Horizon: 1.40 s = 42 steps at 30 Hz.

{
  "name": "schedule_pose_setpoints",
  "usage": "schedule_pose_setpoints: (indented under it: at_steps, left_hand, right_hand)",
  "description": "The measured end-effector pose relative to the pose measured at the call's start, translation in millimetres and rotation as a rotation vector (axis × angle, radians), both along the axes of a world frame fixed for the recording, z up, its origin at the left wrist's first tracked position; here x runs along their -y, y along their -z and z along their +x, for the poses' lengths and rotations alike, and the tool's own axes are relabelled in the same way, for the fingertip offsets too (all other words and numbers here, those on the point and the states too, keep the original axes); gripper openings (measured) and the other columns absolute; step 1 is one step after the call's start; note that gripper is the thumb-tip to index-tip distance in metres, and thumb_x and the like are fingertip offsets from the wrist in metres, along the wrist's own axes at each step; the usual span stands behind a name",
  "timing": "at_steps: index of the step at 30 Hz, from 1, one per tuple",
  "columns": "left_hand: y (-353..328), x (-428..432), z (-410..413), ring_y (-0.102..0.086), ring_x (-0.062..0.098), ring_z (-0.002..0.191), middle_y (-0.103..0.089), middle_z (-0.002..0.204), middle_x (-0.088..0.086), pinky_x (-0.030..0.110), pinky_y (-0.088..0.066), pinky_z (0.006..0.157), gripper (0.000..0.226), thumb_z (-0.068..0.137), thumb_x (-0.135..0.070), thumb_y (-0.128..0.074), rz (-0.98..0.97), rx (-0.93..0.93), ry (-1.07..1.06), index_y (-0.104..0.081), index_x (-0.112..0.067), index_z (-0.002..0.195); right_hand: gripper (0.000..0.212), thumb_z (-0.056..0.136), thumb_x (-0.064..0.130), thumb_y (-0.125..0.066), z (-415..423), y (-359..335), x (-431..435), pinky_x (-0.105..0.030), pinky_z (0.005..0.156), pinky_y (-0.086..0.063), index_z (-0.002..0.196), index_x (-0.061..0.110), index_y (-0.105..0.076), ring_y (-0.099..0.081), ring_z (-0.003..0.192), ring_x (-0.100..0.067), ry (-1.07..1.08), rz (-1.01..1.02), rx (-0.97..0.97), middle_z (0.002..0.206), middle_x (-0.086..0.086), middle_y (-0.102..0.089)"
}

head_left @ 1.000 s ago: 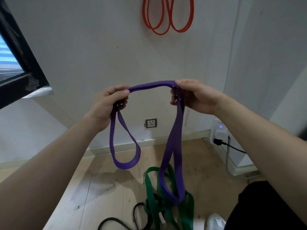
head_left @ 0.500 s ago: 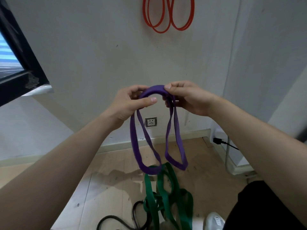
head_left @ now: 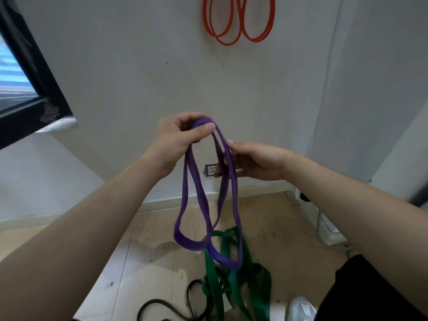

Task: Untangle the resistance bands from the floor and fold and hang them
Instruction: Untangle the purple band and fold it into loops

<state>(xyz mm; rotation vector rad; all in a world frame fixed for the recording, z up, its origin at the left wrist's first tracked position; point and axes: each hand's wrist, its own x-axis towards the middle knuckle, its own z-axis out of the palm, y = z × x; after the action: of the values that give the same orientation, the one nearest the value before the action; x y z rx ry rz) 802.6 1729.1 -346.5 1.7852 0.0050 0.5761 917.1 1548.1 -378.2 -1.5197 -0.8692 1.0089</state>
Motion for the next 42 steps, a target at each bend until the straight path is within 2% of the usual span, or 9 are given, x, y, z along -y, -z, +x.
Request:
schedule_pose_setpoints:
  at_steps: [3, 7, 11, 15, 21, 25, 31, 37, 42]
  left_hand:
    - [-3.7, -14.6, 0.2, -0.061, 0.006, 0.077, -0.068, 0.086, -0.004, 0.022, -0.05, 0.078, 0.023, 0.086, -0.018, -0.076, -0.133, 0.056, -0.059, -0.071, -0.012, 0.108]
    - [-0.3, -26.1, -1.8, -0.059, 0.007, 0.079, -0.067, 0.086, -0.005, 0.022, -0.049, 0.078, 0.024, 0.088, -0.015, -0.074, -0.166, 0.078, -0.115, -0.07, -0.01, 0.112]
    - [10.0, -44.0, -8.0, -0.057, 0.009, 0.069, -0.067, 0.078, -0.008, 0.023, -0.047, 0.071, 0.039, 0.075, -0.027, -0.081, -0.146, -0.068, -0.024, -0.071, -0.015, 0.111]
    - [19.0, -49.3, -15.7, -0.066, 0.01, 0.076, -0.073, 0.087, -0.002, 0.023, -0.052, 0.073, 0.055, 0.068, -0.031, -0.089, 0.057, -0.289, 0.059, -0.069, -0.017, 0.117]
    - [17.3, -28.9, -10.7, -0.064, 0.004, 0.072, -0.072, 0.087, -0.002, 0.019, -0.052, 0.068, 0.032, 0.079, -0.025, -0.079, 0.111, -0.272, 0.057, -0.073, -0.014, 0.108]
    - [10.0, -22.5, -7.5, -0.059, 0.007, 0.068, -0.065, 0.077, -0.005, 0.02, -0.051, 0.066, 0.042, 0.07, -0.036, -0.08, 0.042, -0.233, 0.041, -0.073, -0.016, 0.107]
    - [7.9, -4.2, -4.7, -0.062, 0.009, 0.068, -0.067, 0.08, 0.0, 0.019, -0.054, 0.065, 0.027, 0.082, -0.025, -0.078, 0.167, -0.247, 0.11, -0.073, -0.01, 0.104]
    - [1.6, -2.5, -3.7, -0.061, 0.0, 0.064, -0.069, 0.07, -0.013, 0.017, -0.051, 0.065, 0.017, 0.086, -0.02, -0.076, 0.105, -0.131, 0.036, -0.074, -0.012, 0.101]
    - [-5.0, -1.7, -1.5, -0.055, 0.002, 0.062, -0.065, 0.071, -0.012, 0.018, -0.049, 0.065, 0.017, 0.087, -0.022, -0.075, 0.114, -0.047, -0.023, -0.074, -0.013, 0.101]
  right_hand:
    - [0.038, 0.098, 0.046, -0.048, 2.4, 8.0, 3.1, -0.05, 0.11, -0.044, 0.095, 0.014, -0.069, -0.06, 0.126, -0.038, -0.032, -0.037, -0.054, 0.114, -0.014, -0.07]
    - [0.041, 0.102, 0.041, -0.047, 5.5, 12.7, 4.7, -0.043, 0.106, -0.05, 0.117, 0.006, -0.064, -0.066, 0.112, -0.03, 0.01, -0.123, -0.012, 0.109, -0.009, -0.071]
    - [0.028, 0.104, 0.033, -0.048, 9.2, 10.8, 7.1, -0.047, 0.103, -0.047, 0.095, 0.011, -0.064, -0.063, 0.088, -0.022, 0.149, -0.088, 0.02, 0.085, -0.004, -0.065]
    - [0.028, 0.104, 0.028, -0.048, 10.8, -3.9, 6.6, -0.038, 0.085, -0.045, 0.081, 0.015, -0.057, -0.056, 0.073, -0.021, 0.25, 0.079, -0.056, 0.078, -0.006, -0.055]
    - [0.017, 0.101, 0.026, -0.055, 9.0, -18.9, 7.5, -0.038, 0.086, -0.046, 0.092, 0.013, -0.058, -0.057, 0.079, -0.023, 0.219, 0.131, -0.002, 0.085, -0.008, -0.059]
    - [0.011, 0.099, 0.019, -0.06, 10.8, -20.8, 12.9, -0.038, 0.085, -0.049, 0.099, 0.011, -0.053, -0.058, 0.085, -0.027, 0.192, 0.079, 0.091, 0.086, -0.008, -0.061]
    - [0.021, 0.097, 0.021, -0.064, 2.4, -23.7, 9.9, -0.042, 0.089, -0.049, 0.11, 0.008, -0.054, -0.058, 0.088, -0.026, 0.126, 0.084, 0.208, 0.091, -0.007, -0.061]
    - [0.05, 0.087, 0.008, -0.075, 2.3, -12.5, 8.5, -0.041, 0.094, -0.058, 0.13, 0.008, -0.049, -0.071, 0.096, -0.03, 0.158, 0.024, 0.341, 0.103, -0.02, -0.069]
    - [0.028, 0.089, 0.011, -0.074, -1.6, 20.6, 3.1, -0.031, 0.091, -0.058, 0.116, 0.01, -0.067, -0.072, 0.099, -0.016, 0.116, -0.13, 0.453, 0.106, -0.006, -0.073]
